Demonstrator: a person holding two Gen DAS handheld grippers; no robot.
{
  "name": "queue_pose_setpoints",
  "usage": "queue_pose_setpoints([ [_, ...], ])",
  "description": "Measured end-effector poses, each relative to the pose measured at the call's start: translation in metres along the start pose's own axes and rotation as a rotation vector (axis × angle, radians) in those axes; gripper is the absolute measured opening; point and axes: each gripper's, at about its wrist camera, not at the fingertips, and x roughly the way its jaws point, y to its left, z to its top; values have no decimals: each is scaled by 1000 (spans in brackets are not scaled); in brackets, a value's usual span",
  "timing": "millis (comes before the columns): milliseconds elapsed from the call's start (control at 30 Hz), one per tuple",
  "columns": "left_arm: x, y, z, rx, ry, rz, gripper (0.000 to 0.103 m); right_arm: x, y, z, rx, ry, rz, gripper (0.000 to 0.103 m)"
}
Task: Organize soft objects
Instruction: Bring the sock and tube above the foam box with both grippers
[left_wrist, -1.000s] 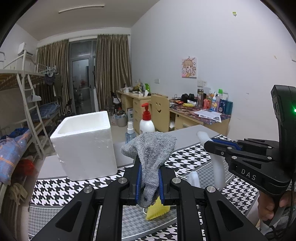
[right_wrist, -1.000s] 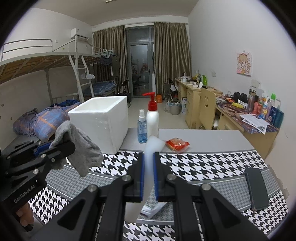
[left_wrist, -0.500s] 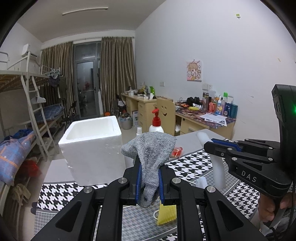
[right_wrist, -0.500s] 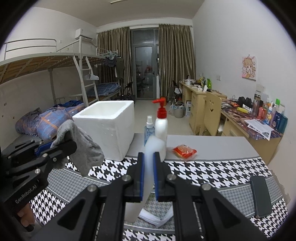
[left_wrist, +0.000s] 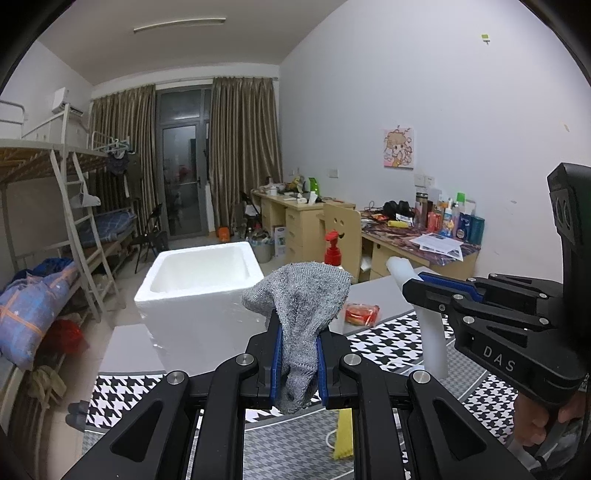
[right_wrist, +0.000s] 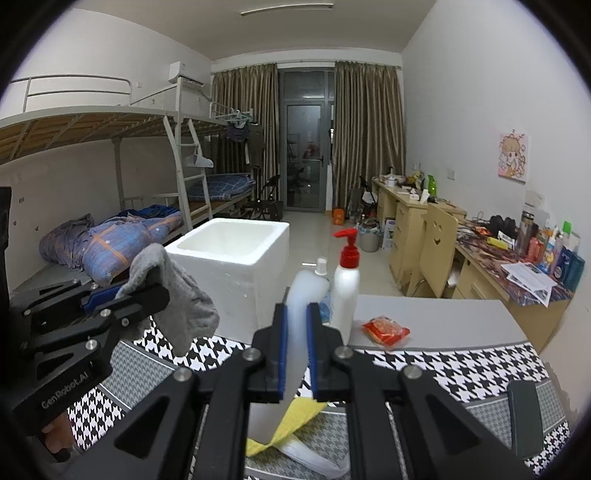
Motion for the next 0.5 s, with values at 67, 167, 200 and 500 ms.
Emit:
queue_pose_setpoints([
  [67, 1, 3, 2, -5, -2, 6, 16, 2, 3, 2, -10, -3, 0, 13],
  [167, 3, 5, 4, -9, -3, 7, 16, 4, 6, 5, -22, -10, 4, 13],
  [200, 4, 5, 5, -10, -4, 7, 16, 4, 7, 5, -26, -12, 4, 13],
  [500, 7, 11, 9, -17, -13, 25, 16, 11, 13, 17, -51, -36, 21, 13],
])
